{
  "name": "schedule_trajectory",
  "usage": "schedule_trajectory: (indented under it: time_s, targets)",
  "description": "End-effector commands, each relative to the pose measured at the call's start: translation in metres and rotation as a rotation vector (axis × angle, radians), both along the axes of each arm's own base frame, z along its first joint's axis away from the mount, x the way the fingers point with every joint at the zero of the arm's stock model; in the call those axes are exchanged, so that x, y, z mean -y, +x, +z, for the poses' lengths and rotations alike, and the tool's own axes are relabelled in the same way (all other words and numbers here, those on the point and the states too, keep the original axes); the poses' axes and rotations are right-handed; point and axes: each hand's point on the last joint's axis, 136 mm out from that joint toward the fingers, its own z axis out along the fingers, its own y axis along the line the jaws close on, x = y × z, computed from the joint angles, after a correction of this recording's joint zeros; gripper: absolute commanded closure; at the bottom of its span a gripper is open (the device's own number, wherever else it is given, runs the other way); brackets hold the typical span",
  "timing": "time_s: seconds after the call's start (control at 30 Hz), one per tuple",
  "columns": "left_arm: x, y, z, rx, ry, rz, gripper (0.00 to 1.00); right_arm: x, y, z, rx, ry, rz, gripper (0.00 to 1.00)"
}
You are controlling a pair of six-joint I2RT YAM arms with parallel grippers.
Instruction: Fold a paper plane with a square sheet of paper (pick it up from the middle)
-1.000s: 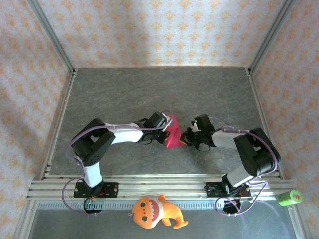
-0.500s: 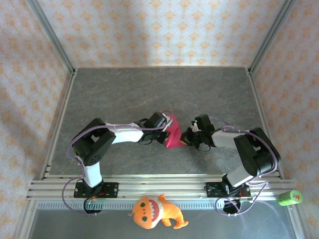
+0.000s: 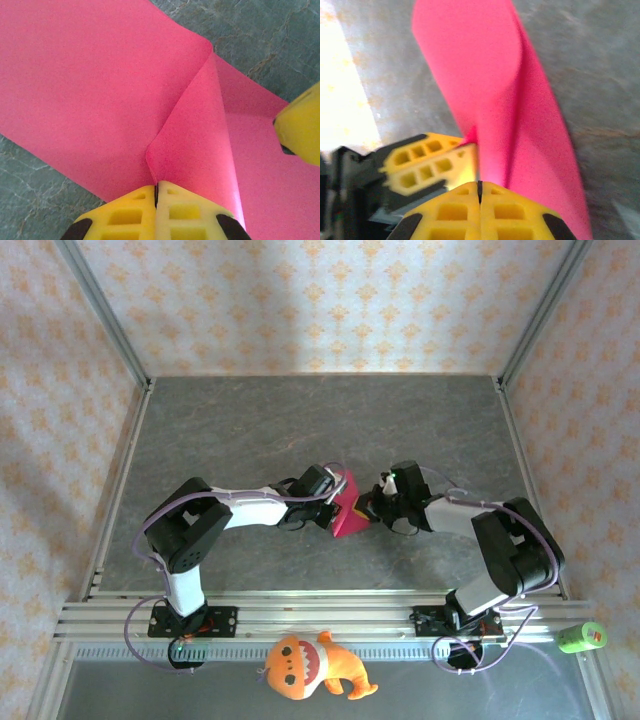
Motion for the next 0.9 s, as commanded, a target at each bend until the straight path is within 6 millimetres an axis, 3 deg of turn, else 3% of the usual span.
schedule_trajectory:
  time_s: [0.0,0.37,0.73,0.87]
  targets:
    - [-0.007,-0.008,-0.015,-0.02,0.043,0.0,1.0,-0.016,0.012,0.018,0.033,0.06,0.013,1.0]
    - [-0.007,-0.009,-0.014,-0.02,0.041,0.004,1.0,-0.03,0.015,-0.002,-0.017,0.036,0.042,1.0]
    - [-0.01,-0.013,-0.017,-0.03,0.045,0.007,1.0,-0.003,-0.014,-0.056,-0.118,-0.128,0.041,1.0]
    - [-0.012,-0.015,-0.018,-0.033,0.044,0.011,1.0,-0.005,-0.009,-0.048,-0.097,-0.119,0.044,1.0]
